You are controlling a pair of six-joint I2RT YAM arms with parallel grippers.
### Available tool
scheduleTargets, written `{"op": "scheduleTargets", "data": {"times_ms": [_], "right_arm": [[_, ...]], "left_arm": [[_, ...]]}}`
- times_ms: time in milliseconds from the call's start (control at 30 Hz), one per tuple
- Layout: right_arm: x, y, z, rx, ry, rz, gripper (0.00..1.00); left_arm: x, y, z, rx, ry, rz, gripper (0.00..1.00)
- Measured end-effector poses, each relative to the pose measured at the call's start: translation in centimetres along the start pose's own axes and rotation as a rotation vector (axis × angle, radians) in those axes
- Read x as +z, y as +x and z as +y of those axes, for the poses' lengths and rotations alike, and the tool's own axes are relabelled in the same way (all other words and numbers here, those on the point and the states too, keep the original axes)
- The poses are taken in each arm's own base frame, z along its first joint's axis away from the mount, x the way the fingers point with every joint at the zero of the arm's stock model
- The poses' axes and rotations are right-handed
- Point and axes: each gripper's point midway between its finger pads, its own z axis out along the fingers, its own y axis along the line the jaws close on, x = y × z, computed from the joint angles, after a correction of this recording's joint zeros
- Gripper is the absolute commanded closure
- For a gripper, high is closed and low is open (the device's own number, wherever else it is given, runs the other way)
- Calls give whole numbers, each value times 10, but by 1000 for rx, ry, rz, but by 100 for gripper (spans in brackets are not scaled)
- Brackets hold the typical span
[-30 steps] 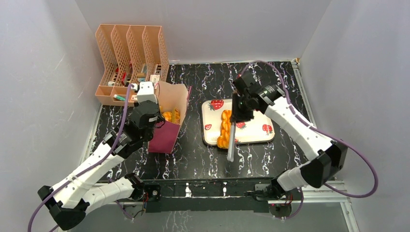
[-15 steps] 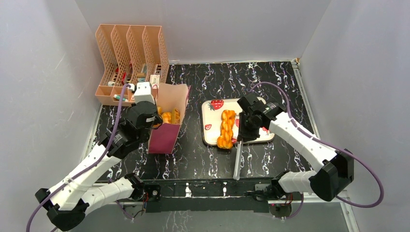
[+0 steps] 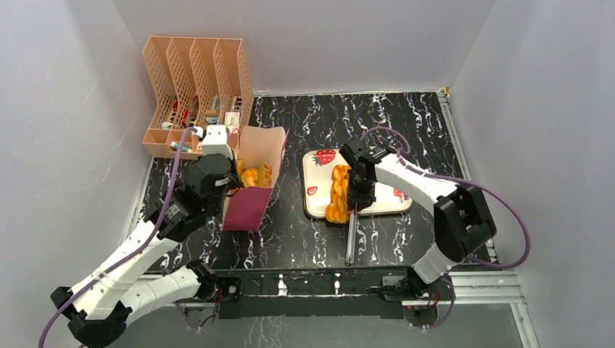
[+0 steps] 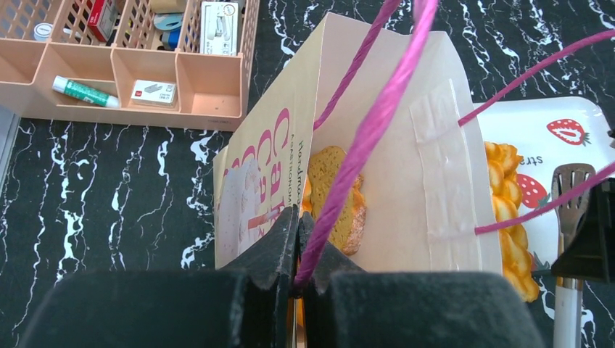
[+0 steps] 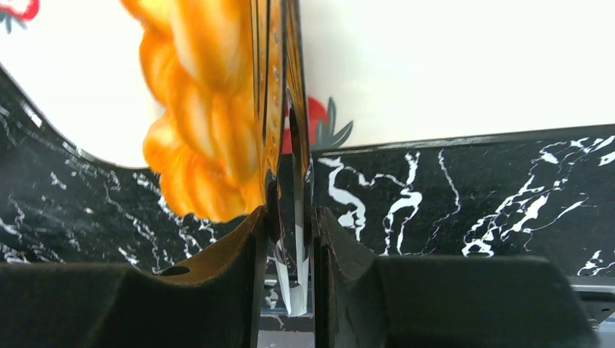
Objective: Take the fake bread out of the paper bag
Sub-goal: Place the clamp at the center of the board.
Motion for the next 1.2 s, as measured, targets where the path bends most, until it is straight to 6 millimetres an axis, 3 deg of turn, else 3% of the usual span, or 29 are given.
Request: {"op": "scheduleTargets", "data": {"times_ms": [200,433,667,1000,1200], "right_arm": [[17,-13,-12,25,38,8,89],[38,-15,-10,10,57,59,89],[45,-26,9,-6,38,78,89],[51,-49,58,-69,-16,53,89],[53,-57,65,-85,-10,55,89]], "left_arm": [[-5,2,3,0,12,-3,100],[-11,3,8,1,15,-6,100],[-12,8,10,2,15,-6,100],[-13,11,13,-1,18,-11,100],[-15,10,14,-6,19,-18,100]]}}
